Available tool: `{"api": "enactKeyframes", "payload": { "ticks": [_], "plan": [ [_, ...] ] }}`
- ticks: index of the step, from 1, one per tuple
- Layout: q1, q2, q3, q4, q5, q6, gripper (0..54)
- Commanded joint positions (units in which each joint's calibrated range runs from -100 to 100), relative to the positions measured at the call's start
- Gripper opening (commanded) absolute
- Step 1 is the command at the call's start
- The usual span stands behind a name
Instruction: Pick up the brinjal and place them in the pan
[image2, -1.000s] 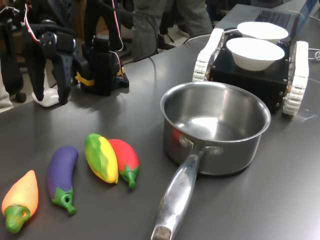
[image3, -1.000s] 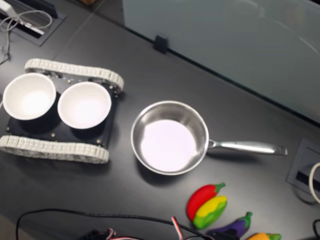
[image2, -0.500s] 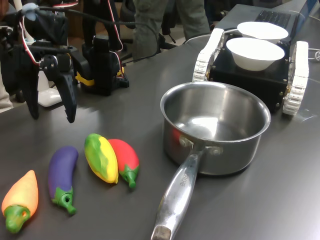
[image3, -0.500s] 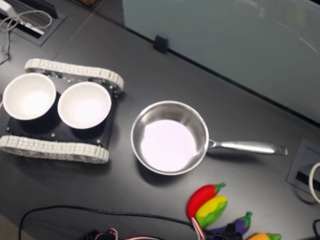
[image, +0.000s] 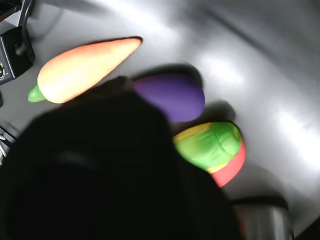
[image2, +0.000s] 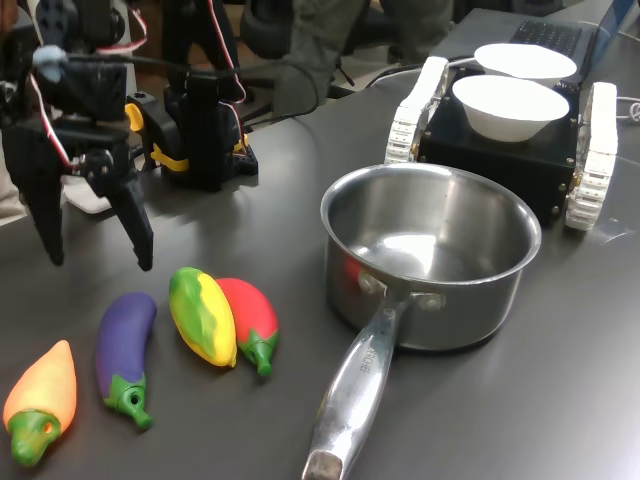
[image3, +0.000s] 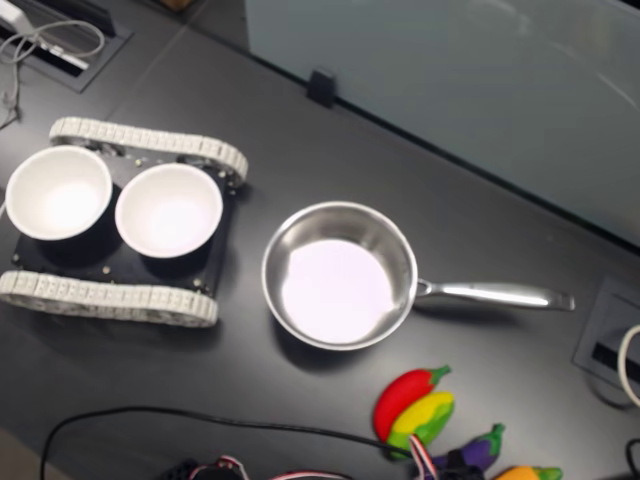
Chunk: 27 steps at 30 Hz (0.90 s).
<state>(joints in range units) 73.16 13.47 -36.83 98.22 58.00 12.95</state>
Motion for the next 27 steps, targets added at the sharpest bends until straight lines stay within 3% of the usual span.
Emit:
{"api": "enactKeyframes", "payload": {
  "ticks": [1, 27],
  "plan": [
    [0.2, 0.4, -5.1, -2.6, 0.1, 0.7, 35.0],
    [-5.4, 11.7, -5.6, -10.3, -4.8, 0.6, 31.2]
  ]
}}
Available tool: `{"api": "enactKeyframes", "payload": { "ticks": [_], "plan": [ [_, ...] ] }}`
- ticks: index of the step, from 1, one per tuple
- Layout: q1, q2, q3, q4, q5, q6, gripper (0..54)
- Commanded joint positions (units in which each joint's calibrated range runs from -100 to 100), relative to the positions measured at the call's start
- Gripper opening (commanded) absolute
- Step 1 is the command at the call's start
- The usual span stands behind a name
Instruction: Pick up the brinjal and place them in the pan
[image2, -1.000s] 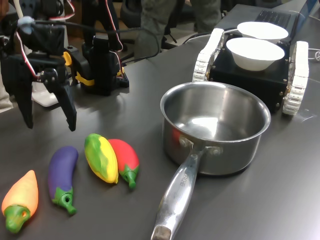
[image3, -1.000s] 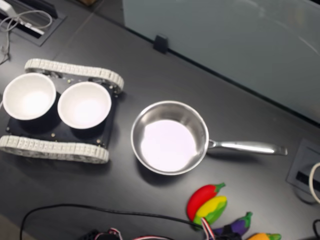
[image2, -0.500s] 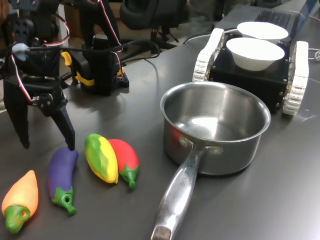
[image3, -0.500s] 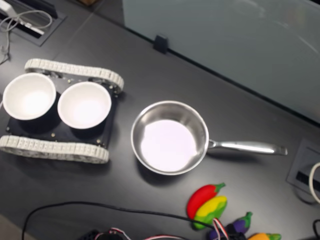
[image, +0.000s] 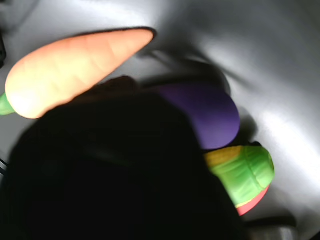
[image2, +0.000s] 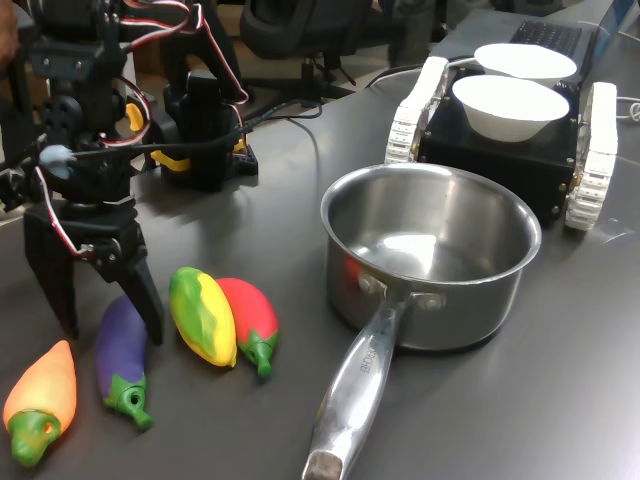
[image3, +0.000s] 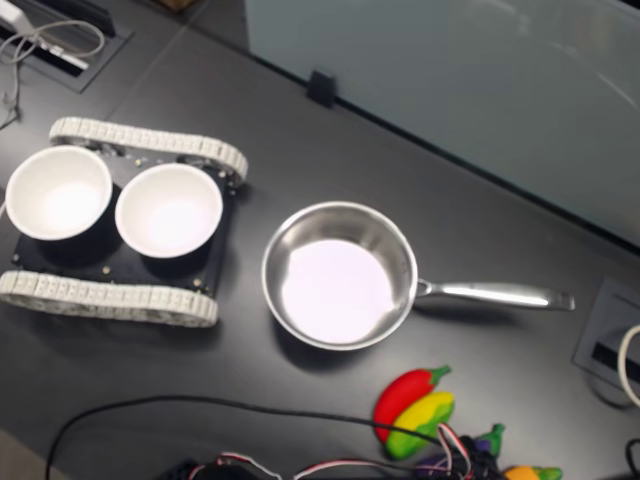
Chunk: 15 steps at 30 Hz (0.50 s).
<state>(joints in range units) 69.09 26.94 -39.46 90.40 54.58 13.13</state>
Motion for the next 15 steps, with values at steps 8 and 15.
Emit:
{"api": "enactKeyframes", "payload": {
  "ticks": [8, 15],
  "plan": [
    [-1.8, -2.8, 1.2, -2.9, -2.9, 0.4, 30.3],
    [-1.0, -2.4, 2.4, -3.4, -4.2, 0.3, 29.7]
  ]
}}
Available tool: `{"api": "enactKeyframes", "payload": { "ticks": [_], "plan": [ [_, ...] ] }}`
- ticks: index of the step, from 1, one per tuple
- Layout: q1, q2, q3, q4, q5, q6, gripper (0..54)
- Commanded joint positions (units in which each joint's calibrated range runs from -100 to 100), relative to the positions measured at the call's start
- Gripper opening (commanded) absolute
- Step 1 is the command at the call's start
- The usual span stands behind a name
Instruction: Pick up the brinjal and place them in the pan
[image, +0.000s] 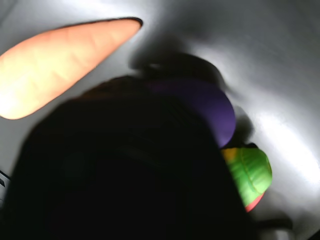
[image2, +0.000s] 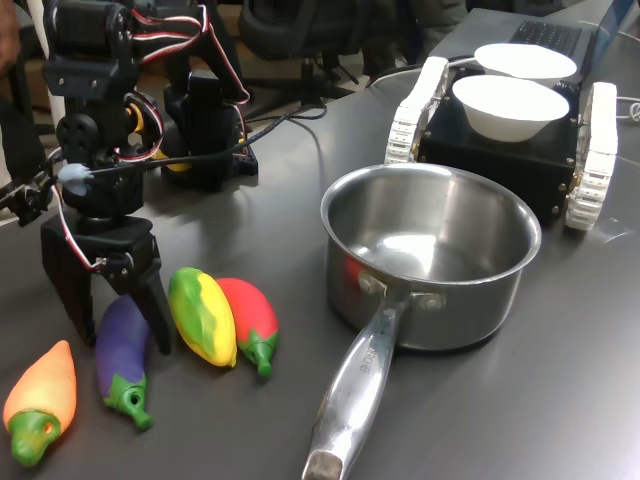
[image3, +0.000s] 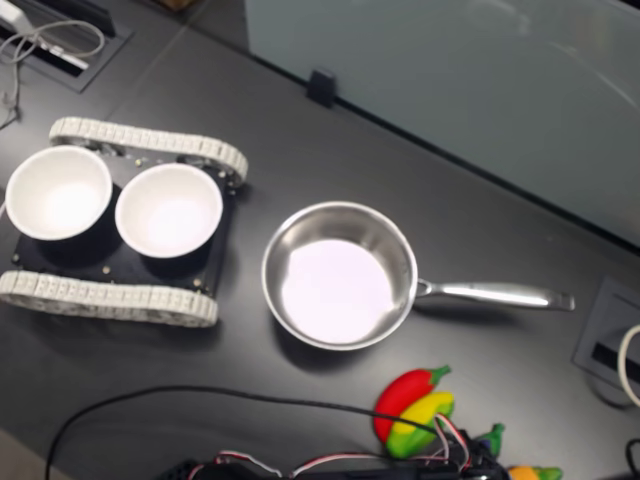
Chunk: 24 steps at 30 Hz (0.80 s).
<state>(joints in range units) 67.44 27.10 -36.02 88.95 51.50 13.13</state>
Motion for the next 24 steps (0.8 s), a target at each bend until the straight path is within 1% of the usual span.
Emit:
{"api": "enactKeyframes", "payload": {
  "ticks": [1, 10, 14, 19, 20, 22, 24],
  "plan": [
    [0.6, -2.3, -1.0, -2.2, -1.3, 0.3, 29.3],
    [0.1, -1.5, 1.8, -2.9, -3.1, 0.3, 27.0],
    [-0.2, -1.0, 4.0, -4.8, -3.9, 0.3, 26.1],
    [0.0, -0.7, 5.2, -6.1, -4.5, 0.2, 24.0],
    [0.1, -0.6, 5.4, -6.3, -4.6, 0.2, 22.8],
    [0.1, -0.3, 5.6, -6.7, -4.8, 0.1, 18.3],
    [0.3, -0.2, 5.6, -6.7, -5.3, -0.2, 11.0]
  ]
}}
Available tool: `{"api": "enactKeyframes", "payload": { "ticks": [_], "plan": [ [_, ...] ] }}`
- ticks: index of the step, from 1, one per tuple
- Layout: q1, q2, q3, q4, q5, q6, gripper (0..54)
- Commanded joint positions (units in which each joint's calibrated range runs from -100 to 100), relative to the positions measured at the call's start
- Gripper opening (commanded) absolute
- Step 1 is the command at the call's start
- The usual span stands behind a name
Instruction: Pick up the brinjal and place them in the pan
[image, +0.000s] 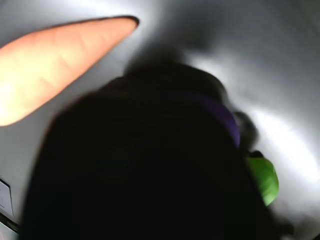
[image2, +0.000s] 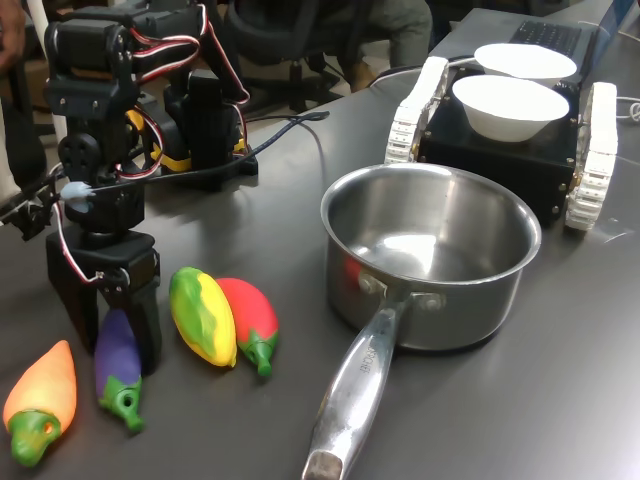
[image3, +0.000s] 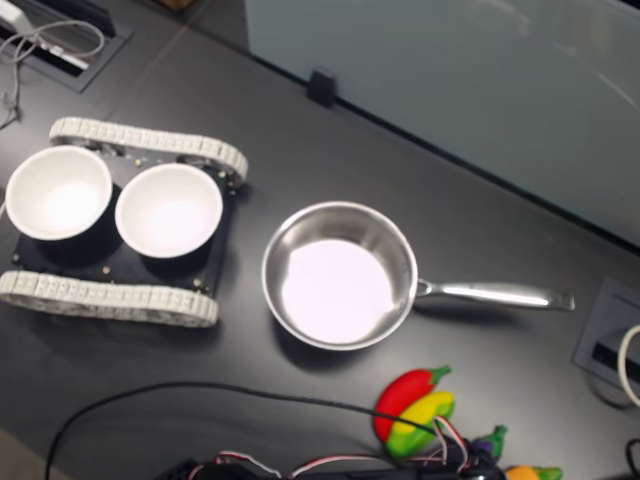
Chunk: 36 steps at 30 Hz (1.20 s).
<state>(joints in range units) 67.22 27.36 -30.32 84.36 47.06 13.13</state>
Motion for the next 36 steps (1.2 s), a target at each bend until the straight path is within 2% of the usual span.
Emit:
{"api": "enactKeyframes", "payload": {
  "ticks": [1, 6, 17, 36],
  "plan": [
    [0.7, -0.5, -0.1, -2.1, -1.0, -0.4, 8.2],
    [1.0, -0.7, 0.7, -2.7, -2.0, -0.7, 0.2],
    [2.0, -2.6, 2.1, -2.3, -3.4, -0.7, 0.2],
    [2.9, -11.0, -2.0, 10.9, -5.7, -3.2, 0.2]
  ]
}}
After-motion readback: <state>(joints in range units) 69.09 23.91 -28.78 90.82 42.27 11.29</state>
